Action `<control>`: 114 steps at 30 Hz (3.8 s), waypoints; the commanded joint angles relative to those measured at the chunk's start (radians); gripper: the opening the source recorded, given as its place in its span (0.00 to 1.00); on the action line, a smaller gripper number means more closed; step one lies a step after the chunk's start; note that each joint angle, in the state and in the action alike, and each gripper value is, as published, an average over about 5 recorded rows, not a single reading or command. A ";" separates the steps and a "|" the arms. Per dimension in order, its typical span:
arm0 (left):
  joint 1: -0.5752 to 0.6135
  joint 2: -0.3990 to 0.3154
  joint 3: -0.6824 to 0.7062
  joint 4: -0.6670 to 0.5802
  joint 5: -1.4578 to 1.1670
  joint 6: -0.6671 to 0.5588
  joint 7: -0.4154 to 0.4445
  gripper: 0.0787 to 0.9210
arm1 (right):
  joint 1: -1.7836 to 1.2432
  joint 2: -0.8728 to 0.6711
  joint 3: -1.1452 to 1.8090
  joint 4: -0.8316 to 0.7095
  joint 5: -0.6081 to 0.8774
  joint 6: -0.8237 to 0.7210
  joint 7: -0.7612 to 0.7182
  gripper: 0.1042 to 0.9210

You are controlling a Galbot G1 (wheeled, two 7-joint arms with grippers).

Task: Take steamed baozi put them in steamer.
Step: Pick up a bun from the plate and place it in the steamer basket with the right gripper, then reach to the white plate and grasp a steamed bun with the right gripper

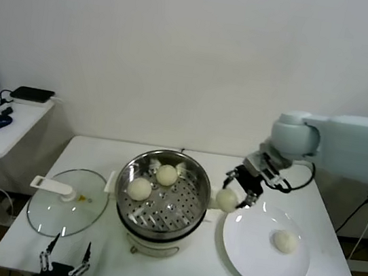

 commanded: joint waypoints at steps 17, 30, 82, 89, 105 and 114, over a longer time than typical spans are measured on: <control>0.007 0.005 -0.001 0.004 -0.003 -0.002 -0.003 0.88 | -0.182 0.445 0.178 -0.152 -0.200 0.249 -0.001 0.65; -0.003 0.006 -0.003 0.022 -0.008 -0.005 -0.003 0.88 | -0.288 0.481 0.144 -0.286 -0.234 0.260 -0.004 0.66; -0.010 0.004 0.005 0.045 0.003 -0.004 0.004 0.88 | -0.195 -0.249 -0.247 -0.213 -0.098 -0.245 -0.002 0.88; -0.008 0.010 0.001 0.055 0.004 -0.007 0.003 0.88 | -0.364 -0.312 -0.119 -0.273 -0.195 -0.257 0.034 0.88; -0.006 0.007 0.001 0.064 0.019 -0.012 0.004 0.88 | -0.605 -0.313 0.089 -0.355 -0.313 -0.260 0.111 0.88; -0.004 0.004 0.001 0.059 0.019 -0.011 0.003 0.88 | -0.637 -0.301 0.124 -0.357 -0.318 -0.265 0.115 0.88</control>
